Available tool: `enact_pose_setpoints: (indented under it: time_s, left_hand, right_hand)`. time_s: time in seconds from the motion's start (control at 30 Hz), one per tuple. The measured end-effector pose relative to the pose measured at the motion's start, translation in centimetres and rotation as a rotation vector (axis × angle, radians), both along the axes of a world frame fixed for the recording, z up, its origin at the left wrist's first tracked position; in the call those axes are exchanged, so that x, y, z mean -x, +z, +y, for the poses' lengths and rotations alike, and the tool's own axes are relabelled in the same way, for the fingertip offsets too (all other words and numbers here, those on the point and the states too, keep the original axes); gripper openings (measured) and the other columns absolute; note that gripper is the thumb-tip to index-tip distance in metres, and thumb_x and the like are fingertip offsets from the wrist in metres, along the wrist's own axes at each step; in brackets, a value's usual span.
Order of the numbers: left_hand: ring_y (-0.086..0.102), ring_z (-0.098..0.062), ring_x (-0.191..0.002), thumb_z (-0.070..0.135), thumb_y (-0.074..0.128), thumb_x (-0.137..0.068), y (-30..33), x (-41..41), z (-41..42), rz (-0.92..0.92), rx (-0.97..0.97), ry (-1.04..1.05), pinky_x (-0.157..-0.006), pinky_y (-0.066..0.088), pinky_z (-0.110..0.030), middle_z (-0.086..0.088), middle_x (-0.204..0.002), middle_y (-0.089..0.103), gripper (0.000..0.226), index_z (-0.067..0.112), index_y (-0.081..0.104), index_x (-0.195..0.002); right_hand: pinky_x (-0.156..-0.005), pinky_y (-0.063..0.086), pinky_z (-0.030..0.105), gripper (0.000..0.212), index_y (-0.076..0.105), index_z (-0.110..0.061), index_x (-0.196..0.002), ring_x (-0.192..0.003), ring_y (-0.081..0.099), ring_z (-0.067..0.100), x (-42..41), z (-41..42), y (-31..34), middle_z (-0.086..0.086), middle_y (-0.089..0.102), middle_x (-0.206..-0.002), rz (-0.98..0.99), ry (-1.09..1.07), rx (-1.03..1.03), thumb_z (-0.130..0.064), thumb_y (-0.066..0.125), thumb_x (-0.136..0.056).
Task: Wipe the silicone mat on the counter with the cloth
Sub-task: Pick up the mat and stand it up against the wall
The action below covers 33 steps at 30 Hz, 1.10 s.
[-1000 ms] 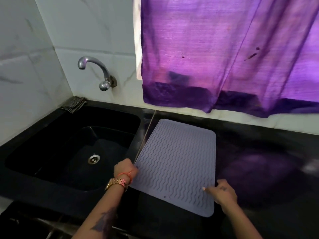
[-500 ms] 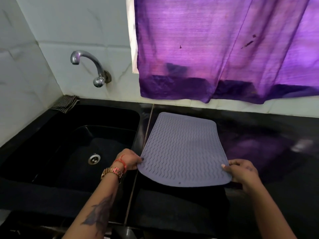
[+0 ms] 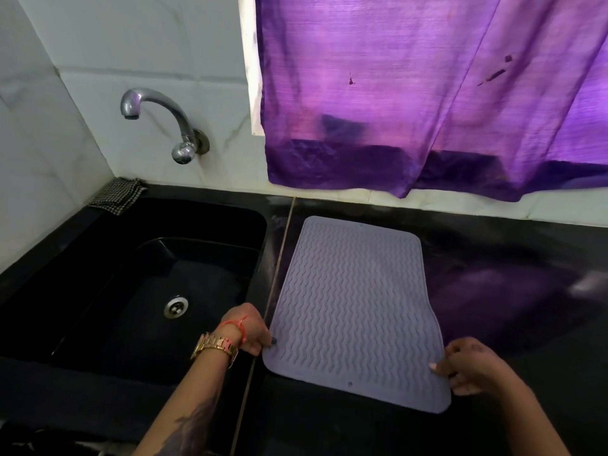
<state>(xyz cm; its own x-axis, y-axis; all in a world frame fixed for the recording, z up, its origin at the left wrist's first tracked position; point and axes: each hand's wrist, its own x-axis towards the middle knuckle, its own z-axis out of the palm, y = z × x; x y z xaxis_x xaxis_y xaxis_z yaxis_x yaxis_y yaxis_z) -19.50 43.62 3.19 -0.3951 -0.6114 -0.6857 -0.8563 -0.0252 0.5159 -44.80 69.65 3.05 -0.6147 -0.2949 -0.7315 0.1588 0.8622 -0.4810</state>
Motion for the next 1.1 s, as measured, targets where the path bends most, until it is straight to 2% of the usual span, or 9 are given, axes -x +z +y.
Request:
enact_pose_setpoints:
  time_s: [0.17,0.33,0.4,0.53,0.67,0.77,0.83,0.97,1.1]
  left_hand:
    - [0.065,-0.02,-0.084,0.034,0.074,-0.074,0.4,2.6,-1.4,0.073,0.118,-0.019,-0.077,0.058,-0.031,-0.01,-0.094,0.069,0.037,0.005,0.066,-0.094]
    - [0.068,-0.024,-0.09,0.039,0.07,-0.076,0.2,7.2,-3.9,0.102,0.204,0.02,-0.082,0.057,-0.036,-0.012,-0.095,0.07,0.04,0.004,0.065,-0.094]
    - [0.068,-0.024,-0.086,0.039,0.07,-0.076,0.1,9.1,-5.2,0.105,0.241,0.041,-0.08,0.057,-0.036,-0.012,-0.094,0.07,0.038,0.005,0.065,-0.09]
    - [0.064,-0.025,-0.082,0.035,0.07,-0.076,0.1,12.3,-7.3,0.087,0.321,0.056,-0.073,0.051,-0.03,-0.011,-0.089,0.066,0.028,0.009,0.061,-0.076]
    - [0.064,-0.029,-0.096,0.028,0.067,-0.08,0.0,14.9,-8.8,0.092,0.366,0.094,-0.079,0.05,-0.032,-0.014,-0.103,0.067,0.021,0.008,0.064,-0.083]
    - [0.059,-0.028,-0.11,0.024,0.065,-0.081,-0.7,16.7,-10.1,0.153,0.403,0.132,-0.093,0.047,-0.032,-0.012,-0.117,0.064,0.032,0.009,0.063,-0.109]
    - [0.058,-0.027,-0.111,0.022,0.064,-0.081,-1.0,17.8,-10.8,0.222,0.411,0.173,-0.095,0.047,-0.031,-0.011,-0.119,0.064,0.034,0.014,0.061,-0.115]
    - [0.063,-0.023,-0.1,0.006,0.054,-0.086,-1.9,19.2,-11.0,0.375,0.415,0.272,-0.079,0.044,-0.021,-0.009,-0.105,0.07,0.021,0.013,0.069,-0.099]
    - [0.064,-0.02,-0.096,0.001,0.055,-0.083,-1.9,18.5,-10.7,0.478,0.447,0.346,-0.083,0.043,-0.018,-0.005,-0.101,0.072,0.023,0.013,0.074,-0.089]
  right_hand:
    - [-0.059,0.051,0.03,0.034,0.061,-0.006,-0.095,-0.083,0.065,0.025,3.2,-2.1,-0.7,0.012,0.067,-0.094,0.033,-0.01,0.127,-0.024,0.079,-0.073]
    - [-0.061,0.052,0.03,0.027,0.064,-0.005,-0.089,-0.087,0.065,0.025,5.8,-5.9,-0.4,0.012,0.068,-0.097,0.054,-0.125,0.344,-0.025,0.076,-0.077]
    - [-0.07,0.054,0.035,0.026,0.066,-0.005,-0.09,-0.089,0.064,0.025,7.6,-7.8,-0.4,0.013,0.067,-0.1,0.128,-0.139,0.353,-0.027,0.075,-0.078]
    - [-0.088,0.053,0.04,0.043,0.065,-0.004,-0.11,-0.101,0.062,0.031,10.4,-11.5,-0.8,0.016,0.064,-0.115,0.256,-0.223,0.314,-0.03,0.075,-0.076]
    - [-0.091,0.049,0.044,0.053,0.054,-0.001,-0.124,-0.11,0.056,0.036,11.9,-14.1,-0.6,0.02,0.056,-0.124,0.316,-0.293,0.352,-0.02,0.073,-0.079]
    - [-0.094,0.047,0.044,0.053,0.051,-0.001,-0.128,-0.114,0.053,0.037,13.5,-16.0,-0.6,0.021,0.054,-0.128,0.316,-0.355,0.365,-0.02,0.071,-0.082]
    - [-0.098,0.047,0.045,0.056,0.049,-0.003,-0.13,-0.118,0.052,0.038,14.4,-17.2,-0.5,0.02,0.051,-0.132,0.306,-0.406,0.381,-0.02,0.071,-0.082]
    - [-0.09,0.05,0.039,0.038,0.06,-0.006,-0.121,-0.105,0.059,0.032,15.4,-18.6,-0.1,0.017,0.061,-0.12,0.368,-0.404,0.419,-0.015,0.068,-0.085]
    - [-0.082,0.048,0.034,0.02,0.068,-0.009,-0.104,-0.086,0.057,0.022,15.1,-18.3,0.7,0.012,0.066,-0.102,0.48,-0.388,0.5,-0.014,0.067,-0.085]
